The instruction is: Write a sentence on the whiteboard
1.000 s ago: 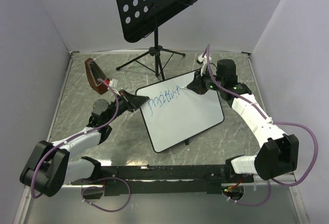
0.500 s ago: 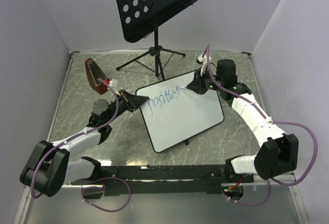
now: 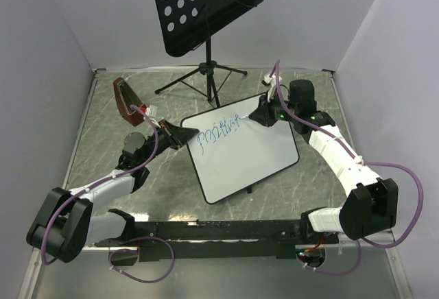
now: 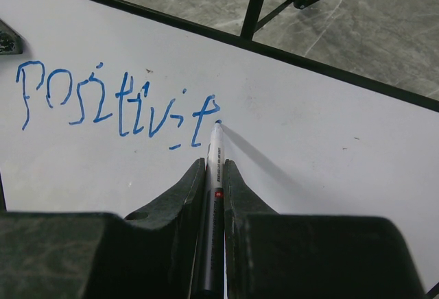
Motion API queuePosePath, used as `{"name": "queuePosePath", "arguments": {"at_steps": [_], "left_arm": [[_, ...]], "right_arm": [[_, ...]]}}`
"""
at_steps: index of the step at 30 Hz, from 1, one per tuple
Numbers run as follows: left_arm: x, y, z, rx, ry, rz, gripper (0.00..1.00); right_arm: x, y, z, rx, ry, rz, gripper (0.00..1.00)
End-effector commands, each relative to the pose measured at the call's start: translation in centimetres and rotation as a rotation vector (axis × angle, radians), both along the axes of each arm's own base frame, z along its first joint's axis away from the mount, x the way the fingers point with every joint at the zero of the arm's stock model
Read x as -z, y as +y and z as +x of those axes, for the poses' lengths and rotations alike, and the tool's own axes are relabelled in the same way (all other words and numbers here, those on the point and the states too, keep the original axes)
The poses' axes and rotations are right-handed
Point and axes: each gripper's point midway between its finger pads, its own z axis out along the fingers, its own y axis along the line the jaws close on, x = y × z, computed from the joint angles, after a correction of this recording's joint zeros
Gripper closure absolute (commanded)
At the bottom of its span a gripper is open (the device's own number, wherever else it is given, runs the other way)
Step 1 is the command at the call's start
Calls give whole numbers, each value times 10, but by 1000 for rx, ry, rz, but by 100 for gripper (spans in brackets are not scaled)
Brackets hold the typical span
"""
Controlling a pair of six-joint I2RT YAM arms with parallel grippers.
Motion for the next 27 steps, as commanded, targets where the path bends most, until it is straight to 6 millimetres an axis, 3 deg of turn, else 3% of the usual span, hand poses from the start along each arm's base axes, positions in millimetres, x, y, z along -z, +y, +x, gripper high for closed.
{"name": "queuePosePath", "arguments": {"at_steps": [1, 27], "left_arm": [[-40, -3, -8, 33, -184, -32, 99], [-41, -4, -6, 34, -186, -30, 99]], "right_arm": [[-6, -1, -1, -7, -32, 5, 100], [4, -6, -18, -22, -23, -14, 100]]}}
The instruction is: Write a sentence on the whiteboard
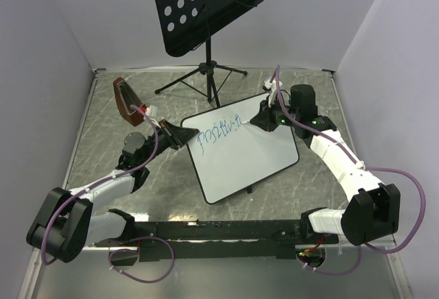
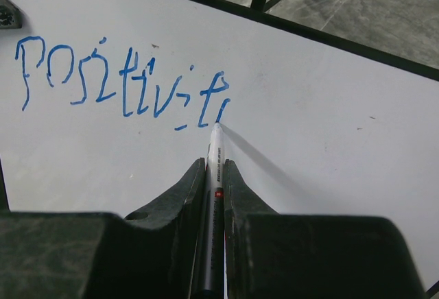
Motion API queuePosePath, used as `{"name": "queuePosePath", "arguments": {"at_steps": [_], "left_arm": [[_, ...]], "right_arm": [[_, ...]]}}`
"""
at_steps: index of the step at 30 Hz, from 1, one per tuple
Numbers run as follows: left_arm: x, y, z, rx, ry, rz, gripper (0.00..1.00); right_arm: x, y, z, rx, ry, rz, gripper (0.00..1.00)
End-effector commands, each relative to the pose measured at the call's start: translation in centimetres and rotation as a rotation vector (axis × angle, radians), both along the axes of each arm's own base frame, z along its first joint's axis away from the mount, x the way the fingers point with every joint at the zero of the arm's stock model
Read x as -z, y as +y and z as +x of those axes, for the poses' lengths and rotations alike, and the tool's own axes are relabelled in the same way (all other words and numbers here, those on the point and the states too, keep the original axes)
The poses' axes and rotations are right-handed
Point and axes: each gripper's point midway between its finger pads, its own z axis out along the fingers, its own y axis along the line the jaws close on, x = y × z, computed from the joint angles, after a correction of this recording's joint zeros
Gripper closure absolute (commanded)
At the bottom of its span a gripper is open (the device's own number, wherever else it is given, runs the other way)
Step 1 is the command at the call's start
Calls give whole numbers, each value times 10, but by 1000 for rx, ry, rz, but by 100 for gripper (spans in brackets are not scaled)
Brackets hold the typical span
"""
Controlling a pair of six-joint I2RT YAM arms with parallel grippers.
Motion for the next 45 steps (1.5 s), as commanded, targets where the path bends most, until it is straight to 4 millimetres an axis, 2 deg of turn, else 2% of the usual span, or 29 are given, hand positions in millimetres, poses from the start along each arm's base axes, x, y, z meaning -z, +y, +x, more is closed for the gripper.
{"name": "queuePosePath", "arguments": {"at_steps": [1, 8, 13, 25, 45], "left_arm": [[-42, -4, -6, 35, -187, -31, 99], [-41, -4, -7, 37, -185, -31, 99], [-41, -4, -8, 33, -185, -27, 99], [-40, -4, -8, 38, -183, -29, 99], [-38, -3, -8, 32, -179, -25, 99]], "right_arm": [[-5, -3, -6, -10, -31, -3, 100], [-9, -5, 3, 19, -46, -6, 100], [-25, -8, 16, 47, -80, 4, 100], [-29, -5, 30, 53, -72, 17, 100], [-3, -9, -6, -3, -21, -8, 100]]}}
